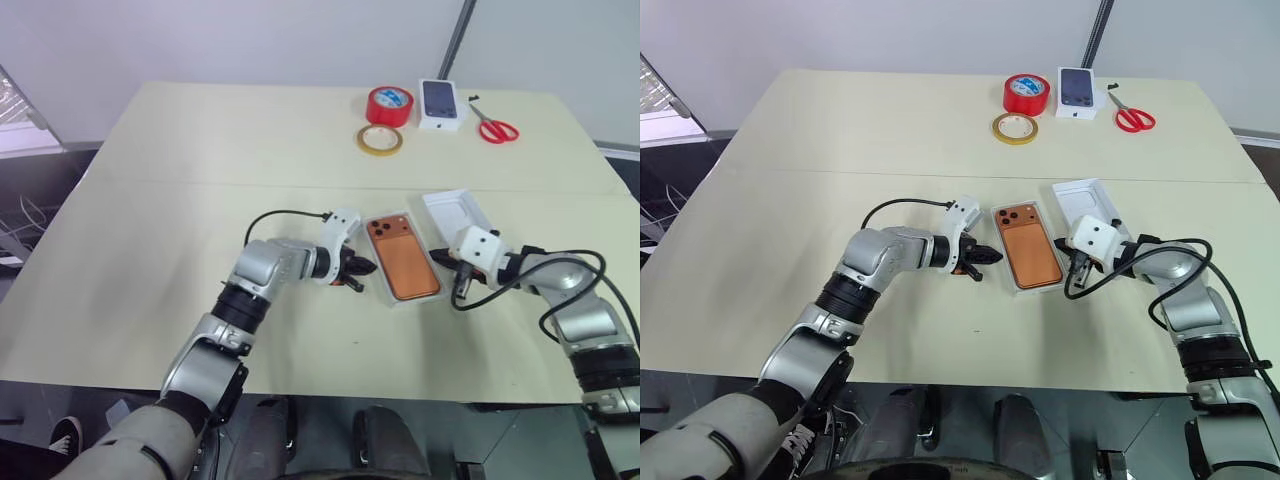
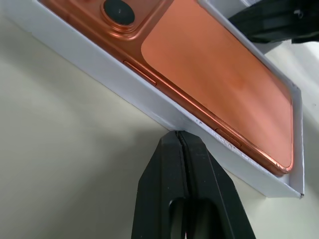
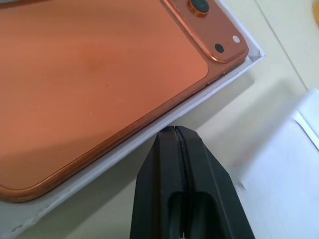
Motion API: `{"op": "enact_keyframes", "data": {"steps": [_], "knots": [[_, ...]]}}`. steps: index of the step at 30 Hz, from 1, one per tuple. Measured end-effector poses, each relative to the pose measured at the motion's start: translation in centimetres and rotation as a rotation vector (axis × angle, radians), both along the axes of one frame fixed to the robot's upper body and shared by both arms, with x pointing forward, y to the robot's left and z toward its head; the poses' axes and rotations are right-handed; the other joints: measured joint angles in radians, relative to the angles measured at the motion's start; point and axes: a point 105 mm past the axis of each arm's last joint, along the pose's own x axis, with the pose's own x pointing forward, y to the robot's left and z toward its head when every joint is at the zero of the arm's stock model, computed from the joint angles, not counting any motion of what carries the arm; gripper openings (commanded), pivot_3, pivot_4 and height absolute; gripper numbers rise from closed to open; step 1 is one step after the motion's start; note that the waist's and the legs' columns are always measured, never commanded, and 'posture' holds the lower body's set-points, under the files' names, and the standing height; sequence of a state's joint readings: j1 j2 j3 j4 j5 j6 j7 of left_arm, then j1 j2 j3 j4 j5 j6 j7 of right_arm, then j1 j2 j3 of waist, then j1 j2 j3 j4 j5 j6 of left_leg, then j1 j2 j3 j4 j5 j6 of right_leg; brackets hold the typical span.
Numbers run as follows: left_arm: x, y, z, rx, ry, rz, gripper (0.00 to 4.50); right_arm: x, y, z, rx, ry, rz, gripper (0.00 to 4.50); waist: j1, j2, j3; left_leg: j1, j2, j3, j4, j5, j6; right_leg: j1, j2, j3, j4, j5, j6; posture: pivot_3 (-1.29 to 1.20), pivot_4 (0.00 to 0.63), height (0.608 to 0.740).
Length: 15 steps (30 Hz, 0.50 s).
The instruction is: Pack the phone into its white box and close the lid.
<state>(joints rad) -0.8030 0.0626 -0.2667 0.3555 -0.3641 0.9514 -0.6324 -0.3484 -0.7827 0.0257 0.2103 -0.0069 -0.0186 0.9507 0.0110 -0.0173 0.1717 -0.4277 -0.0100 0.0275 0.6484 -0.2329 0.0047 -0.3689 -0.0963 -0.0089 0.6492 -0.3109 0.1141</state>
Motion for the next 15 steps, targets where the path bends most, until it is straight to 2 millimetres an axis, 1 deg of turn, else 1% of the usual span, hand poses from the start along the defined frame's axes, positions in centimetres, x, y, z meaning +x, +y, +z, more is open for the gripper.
{"op": "enact_keyframes", "data": {"steps": [5,11,15], "knots": [[-0.02,0.02,-0.01,0.005,-0.008,-0.01,0.04,-0.19,0.06,0.07,0.0,0.007,-0.006,0.0,0.0,0.0,0.0,0.0,0.001,0.0,0.0,0.0,0.0,0.0,0.001,0.0,0.0,0.0,0.0,0.0,0.15,0.728],[0.03,0.24,-0.01,0.003,-0.008,-0.009,0.04,-1.01,-0.01,-0.71,-0.015,0.038,0.005,0.0,0.0,0.0,0.0,0.0,0.001,0.0,0.0,0.0,0.0,0.0,0.001,0.0,0.0,0.0,0.0,0.0,0.15,0.728],[0.03,0.27,0.01,0.004,-0.009,-0.011,0.04,-1.06,-0.02,-0.67,-0.02,0.038,0.012,0.0,0.0,0.0,0.0,0.0,0.001,0.0,0.0,0.0,0.0,0.0,0.001,0.0,0.0,0.0,0.0,0.0,0.15,0.728]]}}
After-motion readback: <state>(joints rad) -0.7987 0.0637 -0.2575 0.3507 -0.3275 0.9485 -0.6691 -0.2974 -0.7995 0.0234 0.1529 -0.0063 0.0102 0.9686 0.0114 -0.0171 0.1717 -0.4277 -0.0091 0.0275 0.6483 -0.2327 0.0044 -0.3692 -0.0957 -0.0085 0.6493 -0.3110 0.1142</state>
